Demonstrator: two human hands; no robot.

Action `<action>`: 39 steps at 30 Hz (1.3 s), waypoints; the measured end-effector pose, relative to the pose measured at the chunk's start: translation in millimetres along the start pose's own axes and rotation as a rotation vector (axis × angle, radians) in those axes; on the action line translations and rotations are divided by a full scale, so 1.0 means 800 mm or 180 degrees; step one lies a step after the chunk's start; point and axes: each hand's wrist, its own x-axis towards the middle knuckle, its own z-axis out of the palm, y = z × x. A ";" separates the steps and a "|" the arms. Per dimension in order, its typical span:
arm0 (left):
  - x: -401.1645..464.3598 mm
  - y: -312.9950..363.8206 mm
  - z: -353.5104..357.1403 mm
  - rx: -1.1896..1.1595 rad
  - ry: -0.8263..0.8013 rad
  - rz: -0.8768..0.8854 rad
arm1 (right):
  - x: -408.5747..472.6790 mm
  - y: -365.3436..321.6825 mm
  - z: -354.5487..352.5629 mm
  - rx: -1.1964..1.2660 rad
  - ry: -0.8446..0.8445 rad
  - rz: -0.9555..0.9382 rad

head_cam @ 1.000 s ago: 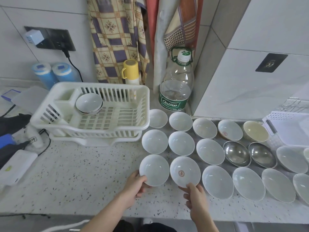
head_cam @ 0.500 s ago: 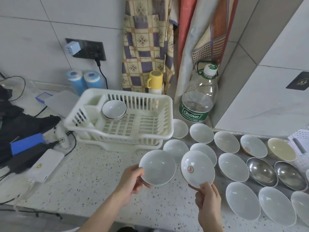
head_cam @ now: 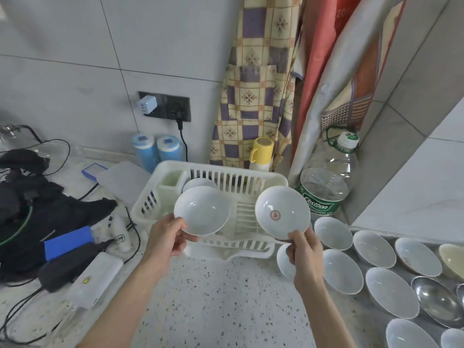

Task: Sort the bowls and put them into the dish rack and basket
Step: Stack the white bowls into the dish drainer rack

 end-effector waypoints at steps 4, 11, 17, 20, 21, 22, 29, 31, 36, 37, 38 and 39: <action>0.038 0.011 -0.027 0.0136 0.0182 0.0149 | 0.016 -0.007 0.043 0.0118 -0.0175 -0.0074; 0.092 0.016 -0.048 0.0194 0.0480 0.0240 | 0.048 0.000 0.115 -0.0045 -0.0018 -0.0226; 0.126 0.014 -0.064 0.0169 0.0651 0.0301 | 0.081 0.020 0.167 -0.0297 -0.0224 -0.0134; 0.147 0.016 -0.071 0.0162 0.0690 0.0307 | 0.095 0.030 0.191 -0.0385 -0.0306 -0.0027; 0.155 0.017 -0.073 0.0142 0.0696 0.0303 | 0.099 0.034 0.197 -0.0408 -0.0333 0.0009; 0.163 0.018 -0.074 0.0111 0.0690 0.0308 | 0.104 0.037 0.204 -0.0439 -0.0361 0.0023; 0.194 0.014 -0.073 -0.0076 0.0689 0.0381 | 0.128 0.047 0.225 -0.0885 -0.0562 0.0047; 0.200 0.012 -0.074 -0.0144 0.0690 0.0385 | 0.134 0.049 0.228 -0.0992 -0.0685 0.0059; 0.208 0.008 -0.070 -0.0190 0.0664 0.0378 | 0.148 0.057 0.232 -0.1302 -0.0900 0.0013; 0.209 0.007 -0.069 -0.0183 0.0663 0.0380 | 0.151 0.059 0.232 -0.1386 -0.0913 -0.0020; 0.209 0.006 -0.069 -0.0174 0.0660 0.0384 | 0.155 0.060 0.232 -0.1440 -0.0922 -0.0038; 0.210 0.004 -0.070 -0.0168 0.0657 0.0386 | 0.157 0.062 0.232 -0.1459 -0.0936 -0.0037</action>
